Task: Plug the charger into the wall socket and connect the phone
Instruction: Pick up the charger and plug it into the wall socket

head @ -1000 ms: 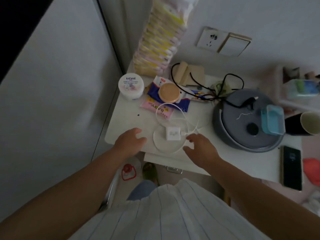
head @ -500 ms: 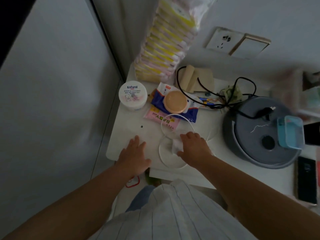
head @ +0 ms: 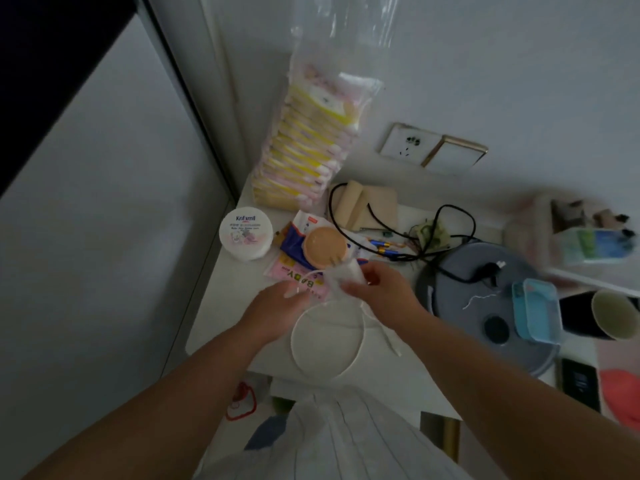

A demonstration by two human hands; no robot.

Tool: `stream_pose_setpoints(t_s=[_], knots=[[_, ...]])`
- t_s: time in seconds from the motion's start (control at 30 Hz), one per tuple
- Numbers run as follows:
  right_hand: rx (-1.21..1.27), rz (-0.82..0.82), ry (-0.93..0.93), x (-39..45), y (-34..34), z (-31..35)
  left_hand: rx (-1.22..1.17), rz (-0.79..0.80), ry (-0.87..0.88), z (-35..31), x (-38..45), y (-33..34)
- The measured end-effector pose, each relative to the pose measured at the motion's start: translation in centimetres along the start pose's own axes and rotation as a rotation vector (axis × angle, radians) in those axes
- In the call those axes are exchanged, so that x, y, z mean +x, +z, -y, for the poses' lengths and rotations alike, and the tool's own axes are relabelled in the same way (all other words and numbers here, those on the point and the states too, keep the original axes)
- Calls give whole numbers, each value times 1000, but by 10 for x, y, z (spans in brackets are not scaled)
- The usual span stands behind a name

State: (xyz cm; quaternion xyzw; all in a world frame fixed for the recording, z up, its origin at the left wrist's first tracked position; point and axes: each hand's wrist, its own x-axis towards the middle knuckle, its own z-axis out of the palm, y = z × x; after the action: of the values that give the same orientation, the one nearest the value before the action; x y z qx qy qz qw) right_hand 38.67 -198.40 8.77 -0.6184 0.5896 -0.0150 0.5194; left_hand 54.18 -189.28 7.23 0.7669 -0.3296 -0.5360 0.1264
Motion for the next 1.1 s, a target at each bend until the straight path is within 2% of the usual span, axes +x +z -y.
stream_pose_setpoints(t_s=[0.1, 0.2, 0.3, 0.4, 0.63, 0.97, 1.1], knots=[[199, -15, -15, 12, -28, 14, -270, -29, 93, -57, 10, 1], [391, 18, 16, 27, -54, 25, -523, -55, 52, -102, 24, 2], [528, 20, 45, 49, -78, 28, -523, -63, 95, -131, 48, 8], [578, 15, 36, 76, -101, 30, -619, -75, 124, -157, 70, 11], [697, -23, 56, 130, -133, 40, -652, -140, 182, -211, 109, 20], [743, -31, 74, 149, -134, 38, -781, -208, 141, -213, 137, 27], [718, -54, 99, 153, -135, 43, -761, -237, 171, -218, 136, 26]])
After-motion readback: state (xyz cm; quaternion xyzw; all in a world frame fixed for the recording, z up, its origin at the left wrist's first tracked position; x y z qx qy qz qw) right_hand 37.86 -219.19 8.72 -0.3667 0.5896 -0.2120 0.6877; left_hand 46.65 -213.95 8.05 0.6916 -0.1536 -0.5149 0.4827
